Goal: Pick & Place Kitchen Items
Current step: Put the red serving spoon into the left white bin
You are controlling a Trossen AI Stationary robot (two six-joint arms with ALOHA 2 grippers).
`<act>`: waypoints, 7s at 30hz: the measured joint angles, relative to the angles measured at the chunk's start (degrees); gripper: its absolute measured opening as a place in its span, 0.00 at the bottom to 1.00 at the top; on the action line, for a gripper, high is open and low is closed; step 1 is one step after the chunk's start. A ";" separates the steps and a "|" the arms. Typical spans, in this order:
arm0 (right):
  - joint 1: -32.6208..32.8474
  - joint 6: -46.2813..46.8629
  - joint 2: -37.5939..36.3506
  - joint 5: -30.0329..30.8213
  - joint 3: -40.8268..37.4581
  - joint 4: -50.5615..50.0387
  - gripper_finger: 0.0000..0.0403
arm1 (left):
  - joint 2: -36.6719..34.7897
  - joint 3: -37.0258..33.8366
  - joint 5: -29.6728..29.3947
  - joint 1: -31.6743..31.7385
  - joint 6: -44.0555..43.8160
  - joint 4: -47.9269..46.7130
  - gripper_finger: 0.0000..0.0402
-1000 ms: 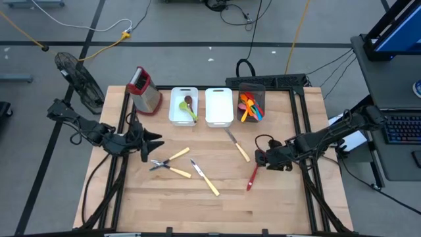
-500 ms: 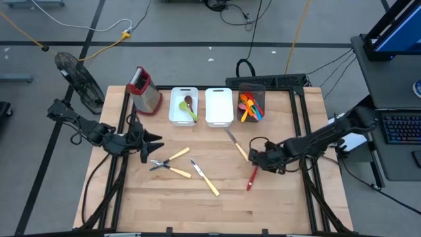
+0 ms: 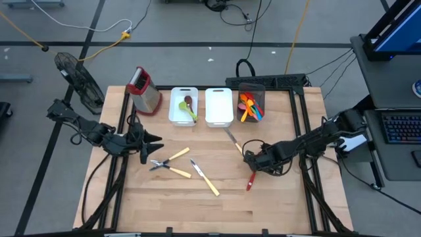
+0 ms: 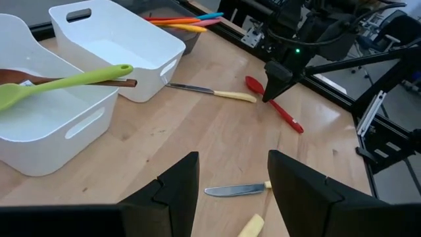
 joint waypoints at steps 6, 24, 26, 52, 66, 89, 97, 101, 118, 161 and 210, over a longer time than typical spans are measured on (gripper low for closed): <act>0.00 0.11 0.12 0.21 -0.01 -3.52 0.59 | 0.00 0.00 -0.04 0.00 0.02 0.02 0.46; 0.15 -1.76 0.19 1.60 -0.08 -9.13 0.07 | 0.01 0.00 -0.17 0.00 -0.46 0.46 0.46; 0.11 -2.06 -0.07 1.10 -0.12 -9.20 0.09 | 0.01 0.00 -0.17 0.00 -0.44 0.46 0.46; -0.04 -22.21 -20.05 26.26 -0.33 23.57 0.06 | 0.08 0.00 2.62 0.07 2.98 0.68 0.46; -4.01 -46.52 -10.35 28.53 -0.23 62.38 0.06 | 6.79 0.00 5.38 0.09 -3.46 15.99 0.46; -16.98 -61.38 -7.77 -10.02 -0.14 78.57 0.06 | 50.65 20.67 7.96 11.27 5.54 53.19 0.53; -19.90 -62.84 -7.79 -18.91 -0.14 80.39 0.06 | 56.72 26.41 10.79 13.37 -0.24 53.10 0.65; -20.45 -62.87 -7.79 -21.38 -0.14 82.37 0.06 | 57.97 26.69 11.80 13.84 -4.65 53.21 0.68; -24.83 -63.08 -7.81 -25.80 -0.14 82.21 0.06 | 70.28 34.76 22.57 17.39 -10.08 59.08 0.69; -25.27 -63.66 -7.77 -27.13 -0.18 79.96 0.28 | 70.79 38.36 26.07 18.25 -19.74 42.12 0.12; -25.20 -66.07 -7.83 -27.35 -0.16 74.23 0.50 | 58.63 38.34 75.21 58.49 -34.11 -19.20 0.05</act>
